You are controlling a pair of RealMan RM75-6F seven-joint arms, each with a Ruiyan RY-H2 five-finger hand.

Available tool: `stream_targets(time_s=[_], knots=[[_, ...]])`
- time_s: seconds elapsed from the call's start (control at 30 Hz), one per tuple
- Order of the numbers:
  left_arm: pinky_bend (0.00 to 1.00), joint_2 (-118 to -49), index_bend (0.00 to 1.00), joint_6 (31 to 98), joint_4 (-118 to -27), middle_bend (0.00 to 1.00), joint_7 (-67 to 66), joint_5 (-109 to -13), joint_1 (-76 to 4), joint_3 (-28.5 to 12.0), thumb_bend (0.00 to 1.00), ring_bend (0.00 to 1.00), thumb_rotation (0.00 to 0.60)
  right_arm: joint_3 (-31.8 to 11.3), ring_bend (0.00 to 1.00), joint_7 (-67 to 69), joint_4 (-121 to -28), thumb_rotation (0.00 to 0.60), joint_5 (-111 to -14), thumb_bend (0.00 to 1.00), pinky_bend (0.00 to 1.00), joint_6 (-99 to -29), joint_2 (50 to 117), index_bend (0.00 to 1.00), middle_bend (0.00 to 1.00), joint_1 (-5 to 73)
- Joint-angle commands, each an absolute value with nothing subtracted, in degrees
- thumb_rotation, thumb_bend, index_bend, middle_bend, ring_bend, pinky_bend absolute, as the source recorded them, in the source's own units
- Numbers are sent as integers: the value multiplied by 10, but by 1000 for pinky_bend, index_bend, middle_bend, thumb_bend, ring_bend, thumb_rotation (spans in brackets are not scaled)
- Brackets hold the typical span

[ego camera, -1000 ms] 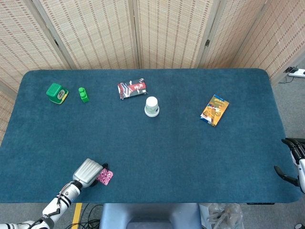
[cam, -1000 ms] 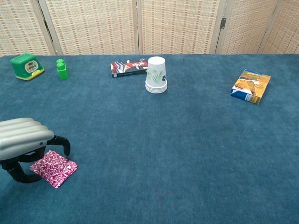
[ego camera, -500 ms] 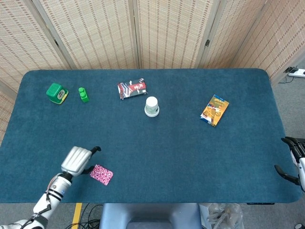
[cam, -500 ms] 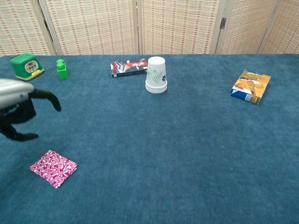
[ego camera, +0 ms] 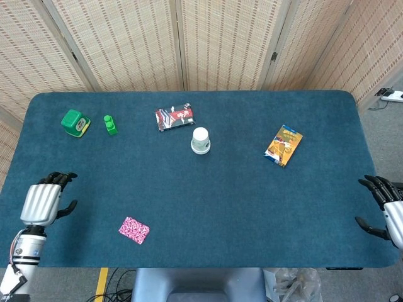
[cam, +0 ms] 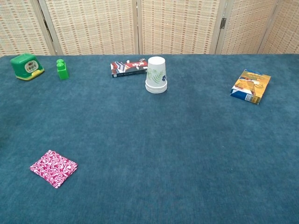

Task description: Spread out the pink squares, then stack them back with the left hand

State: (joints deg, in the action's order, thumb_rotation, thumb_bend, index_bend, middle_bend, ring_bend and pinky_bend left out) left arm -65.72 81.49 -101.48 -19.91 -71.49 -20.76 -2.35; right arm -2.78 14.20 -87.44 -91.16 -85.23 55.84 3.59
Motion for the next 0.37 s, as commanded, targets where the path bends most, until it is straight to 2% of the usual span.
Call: stream_targets(time_s=[0.03,0.23,0.37], knots=[[353,-665,266,886,-982,322,-177,-762,-157,-9,297,221,600,-27,98,139,-876,600,-913,270,210,-856,561,140,143,36],[337,-658,264,935,-978,317,-171,-802,-117,1,296,217,600,-26,98,133,-881,600,-912,273,210,-867,567,140,143,31],[331,-652,266,934,-973,316,-188,-810,-105,9,296,217,600,-20,98,127,-883,600,-913,274,210,-862,568,140,145,31]])
